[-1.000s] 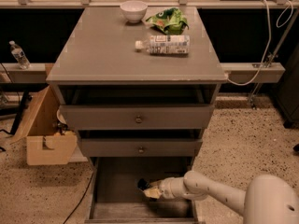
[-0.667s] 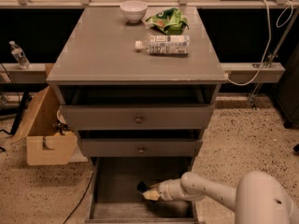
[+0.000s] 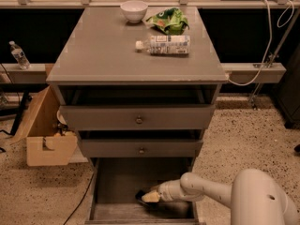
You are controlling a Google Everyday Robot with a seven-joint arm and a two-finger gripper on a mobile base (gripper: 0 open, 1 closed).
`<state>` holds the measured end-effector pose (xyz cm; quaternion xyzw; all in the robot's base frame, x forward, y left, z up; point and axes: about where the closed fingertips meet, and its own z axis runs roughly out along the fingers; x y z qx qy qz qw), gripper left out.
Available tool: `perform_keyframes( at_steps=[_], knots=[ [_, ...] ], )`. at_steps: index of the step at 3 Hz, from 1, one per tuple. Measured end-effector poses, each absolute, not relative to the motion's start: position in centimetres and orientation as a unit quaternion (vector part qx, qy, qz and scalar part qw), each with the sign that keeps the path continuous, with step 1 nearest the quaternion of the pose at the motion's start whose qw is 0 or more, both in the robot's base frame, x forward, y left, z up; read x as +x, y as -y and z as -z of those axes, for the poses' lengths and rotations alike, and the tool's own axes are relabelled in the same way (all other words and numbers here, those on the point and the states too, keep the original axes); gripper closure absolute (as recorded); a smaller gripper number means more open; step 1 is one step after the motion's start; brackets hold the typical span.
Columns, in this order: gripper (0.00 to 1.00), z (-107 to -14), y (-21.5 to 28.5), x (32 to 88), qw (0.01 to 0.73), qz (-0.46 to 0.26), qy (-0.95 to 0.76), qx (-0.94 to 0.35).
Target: Place rxbar blueberry into bottom drawer
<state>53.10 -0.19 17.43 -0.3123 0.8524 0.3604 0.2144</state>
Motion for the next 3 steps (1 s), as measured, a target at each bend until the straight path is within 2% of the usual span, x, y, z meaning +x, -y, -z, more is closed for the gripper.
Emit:
perform_keyframes(
  at_steps=[1,2,3],
  knots=[
    [0.0,-18.6,1.1,53.4,0.227,-0.352,-0.853,-0.31],
    [0.0,-23.5,3.7,53.2,0.26,-0.348,-0.842,-0.319],
    [0.0,-29.5,8.5,52.9,0.287,-0.345,-0.834,-0.32]
  ],
)
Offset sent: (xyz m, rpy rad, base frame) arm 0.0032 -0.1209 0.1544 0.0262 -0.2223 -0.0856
